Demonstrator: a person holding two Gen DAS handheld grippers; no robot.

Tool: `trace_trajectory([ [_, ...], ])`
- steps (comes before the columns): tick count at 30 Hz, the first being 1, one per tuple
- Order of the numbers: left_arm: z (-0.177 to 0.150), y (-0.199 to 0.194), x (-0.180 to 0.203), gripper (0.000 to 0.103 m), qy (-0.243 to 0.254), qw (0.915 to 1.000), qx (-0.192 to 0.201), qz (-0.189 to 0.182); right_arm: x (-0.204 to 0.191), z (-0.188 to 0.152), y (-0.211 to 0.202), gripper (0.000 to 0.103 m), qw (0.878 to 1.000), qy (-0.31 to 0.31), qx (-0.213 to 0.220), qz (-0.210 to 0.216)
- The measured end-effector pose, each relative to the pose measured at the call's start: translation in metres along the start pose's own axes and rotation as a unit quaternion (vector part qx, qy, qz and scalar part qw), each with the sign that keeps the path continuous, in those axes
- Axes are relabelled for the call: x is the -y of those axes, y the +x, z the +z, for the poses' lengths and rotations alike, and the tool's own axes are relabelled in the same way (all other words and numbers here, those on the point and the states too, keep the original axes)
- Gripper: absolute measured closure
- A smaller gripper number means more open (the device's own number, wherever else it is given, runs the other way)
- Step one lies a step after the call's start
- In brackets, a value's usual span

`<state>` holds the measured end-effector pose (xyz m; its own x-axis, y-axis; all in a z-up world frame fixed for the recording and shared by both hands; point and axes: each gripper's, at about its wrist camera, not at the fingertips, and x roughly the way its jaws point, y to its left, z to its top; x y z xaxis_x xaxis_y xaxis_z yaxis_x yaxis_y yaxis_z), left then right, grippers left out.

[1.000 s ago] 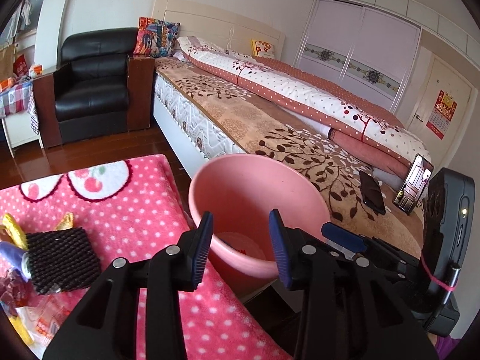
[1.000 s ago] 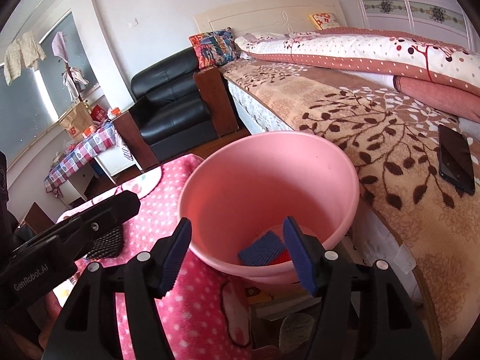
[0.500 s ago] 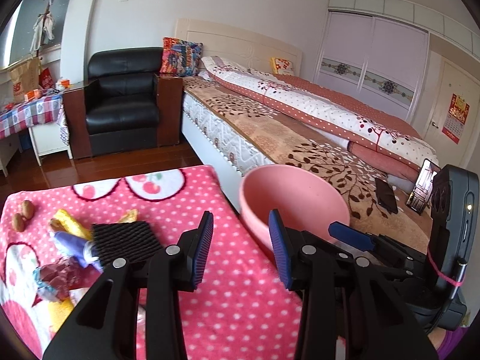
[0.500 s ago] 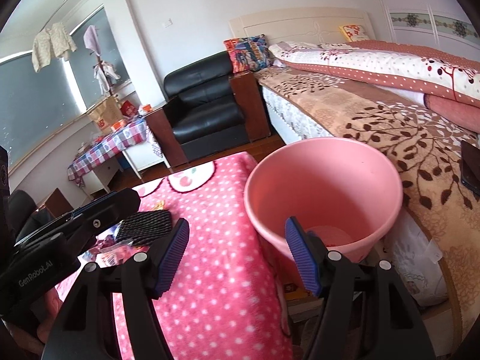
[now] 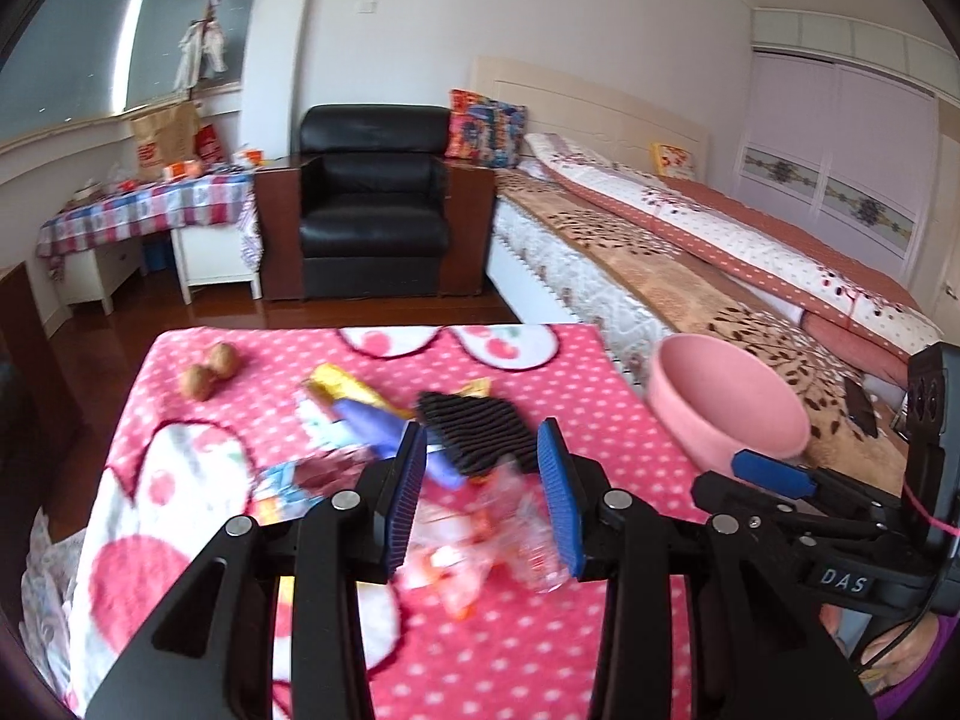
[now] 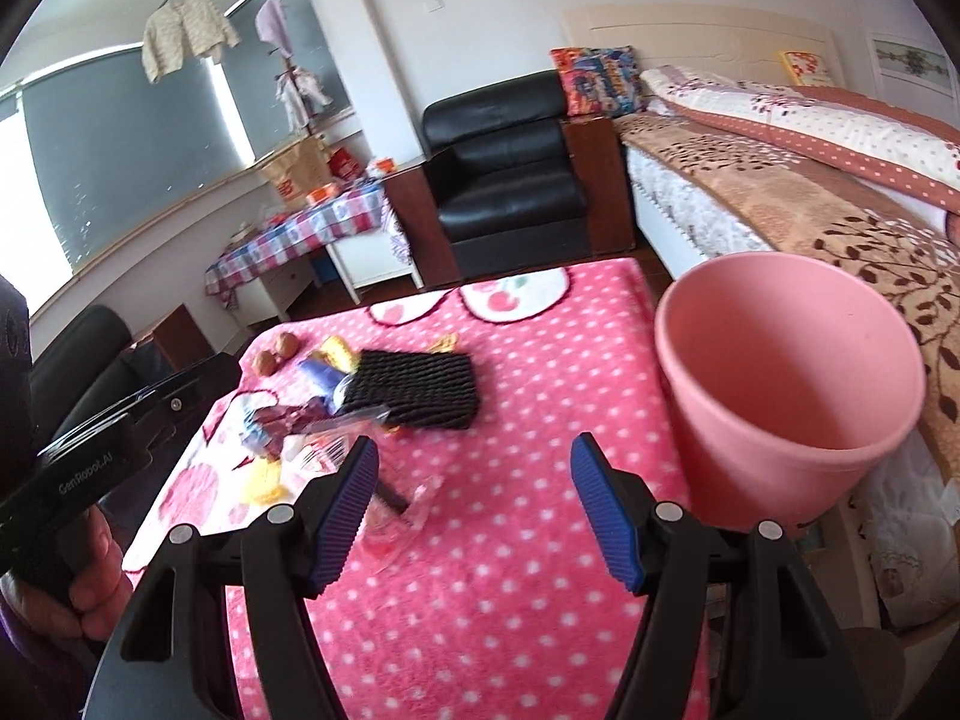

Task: Collect trash
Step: 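Return both tools to the table toward the plastic wrappers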

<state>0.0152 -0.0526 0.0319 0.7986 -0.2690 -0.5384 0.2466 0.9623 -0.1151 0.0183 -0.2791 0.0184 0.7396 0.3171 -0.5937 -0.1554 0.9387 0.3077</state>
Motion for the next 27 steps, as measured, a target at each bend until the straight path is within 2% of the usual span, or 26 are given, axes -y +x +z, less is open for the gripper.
trace_trajectory([
  [5, -0.017, -0.005, -0.038, 0.064, -0.03, 0.9985, -0.02, 0.042, -0.021, -0.01, 0.018, 0.037, 0.999, -0.027, -0.028, 0.023],
  [10, -0.034, -0.004, -0.066, 0.064, -0.059, 0.9952, -0.042, 0.067, -0.039, -0.013, 0.033, 0.037, 0.997, -0.049, -0.049, 0.035],
  [15, -0.038, 0.009, -0.079, 0.064, -0.085, 0.9928, -0.057, 0.063, -0.048, -0.016, 0.046, 0.037, 0.996, -0.06, -0.062, 0.036],
  [26, -0.036, 0.052, -0.087, 0.064, -0.105, 0.9892, -0.085, 0.058, -0.048, -0.014, 0.067, 0.037, 0.994, -0.064, -0.084, 0.027],
  [27, -0.035, 0.055, -0.088, 0.067, -0.108, 0.9886, -0.089, 0.057, -0.049, -0.014, 0.069, 0.037, 0.994, -0.064, -0.086, 0.026],
])
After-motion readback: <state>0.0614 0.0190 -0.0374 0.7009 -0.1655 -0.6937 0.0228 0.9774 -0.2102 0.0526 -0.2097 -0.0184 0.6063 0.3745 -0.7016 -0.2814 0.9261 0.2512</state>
